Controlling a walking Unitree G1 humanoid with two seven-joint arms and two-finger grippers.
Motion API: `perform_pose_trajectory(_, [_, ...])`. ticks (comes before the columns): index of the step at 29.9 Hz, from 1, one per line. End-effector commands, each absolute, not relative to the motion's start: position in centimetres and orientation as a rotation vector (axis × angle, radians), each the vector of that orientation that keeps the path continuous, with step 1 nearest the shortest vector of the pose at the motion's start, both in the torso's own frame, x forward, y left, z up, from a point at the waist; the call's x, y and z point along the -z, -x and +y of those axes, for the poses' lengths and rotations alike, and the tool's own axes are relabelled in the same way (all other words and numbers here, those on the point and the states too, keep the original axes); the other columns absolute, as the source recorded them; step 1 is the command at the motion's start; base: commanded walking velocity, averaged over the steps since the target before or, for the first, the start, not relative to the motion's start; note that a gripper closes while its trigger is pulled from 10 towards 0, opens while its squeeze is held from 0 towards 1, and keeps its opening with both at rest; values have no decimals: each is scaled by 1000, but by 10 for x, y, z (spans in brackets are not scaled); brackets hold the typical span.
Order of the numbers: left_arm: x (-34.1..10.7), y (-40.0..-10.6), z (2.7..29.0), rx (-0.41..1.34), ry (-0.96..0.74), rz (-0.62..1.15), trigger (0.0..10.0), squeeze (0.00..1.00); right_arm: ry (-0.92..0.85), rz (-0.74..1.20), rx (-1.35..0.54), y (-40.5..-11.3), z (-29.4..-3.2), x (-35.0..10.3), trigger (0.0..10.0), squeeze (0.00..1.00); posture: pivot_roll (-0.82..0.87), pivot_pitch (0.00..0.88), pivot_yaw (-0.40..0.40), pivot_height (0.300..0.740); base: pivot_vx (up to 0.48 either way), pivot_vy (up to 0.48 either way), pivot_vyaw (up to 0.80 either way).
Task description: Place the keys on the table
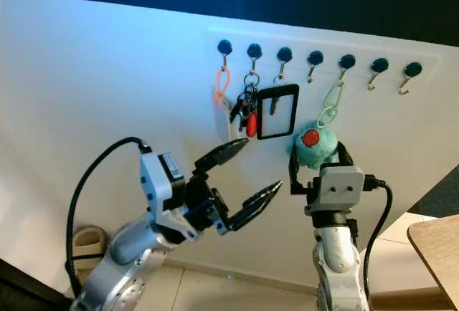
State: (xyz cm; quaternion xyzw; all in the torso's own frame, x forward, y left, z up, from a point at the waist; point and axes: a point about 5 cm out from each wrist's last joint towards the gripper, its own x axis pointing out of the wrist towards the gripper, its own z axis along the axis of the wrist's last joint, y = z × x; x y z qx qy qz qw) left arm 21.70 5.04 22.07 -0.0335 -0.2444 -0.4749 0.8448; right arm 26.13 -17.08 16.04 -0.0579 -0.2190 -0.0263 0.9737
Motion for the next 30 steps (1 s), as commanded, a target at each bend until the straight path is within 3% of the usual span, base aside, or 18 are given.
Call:
perform_pose_trajectory(1, [-220,-220,53,972,60,-511,10000,0,99,-429,50,-262,-171,-158,10000,0,30,89,-43,740,0,0,0])
perform_pose_trajectory(19, [-210,-224,58,935,-13,-456,10000,0,82,-415,64,-265,-175,-158,10000,0,29,79,-47,740,0,0,0])
perform_pose_trajectory(20, [-210,-224,58,936,-14,-456,10000,0,78,-410,71,-265,-177,-158,3961,0,29,78,-47,740,0,0,0])
perform_pose_trajectory(21, [-210,-224,58,936,-14,-456,10000,0,78,-410,71,-265,-177,-158,3961,0,29,78,-47,740,0,0,0])
perform_pose_trajectory(22, [-210,-224,58,936,-14,-457,10000,0,67,-407,75,-266,-178,-158,0,0,29,78,-46,740,0,0,0])
perform_pose_trajectory(30, [-212,-225,58,934,-14,-462,10000,0,44,-407,71,-267,-178,-159,0,0,28,77,-44,740,0,0,0])
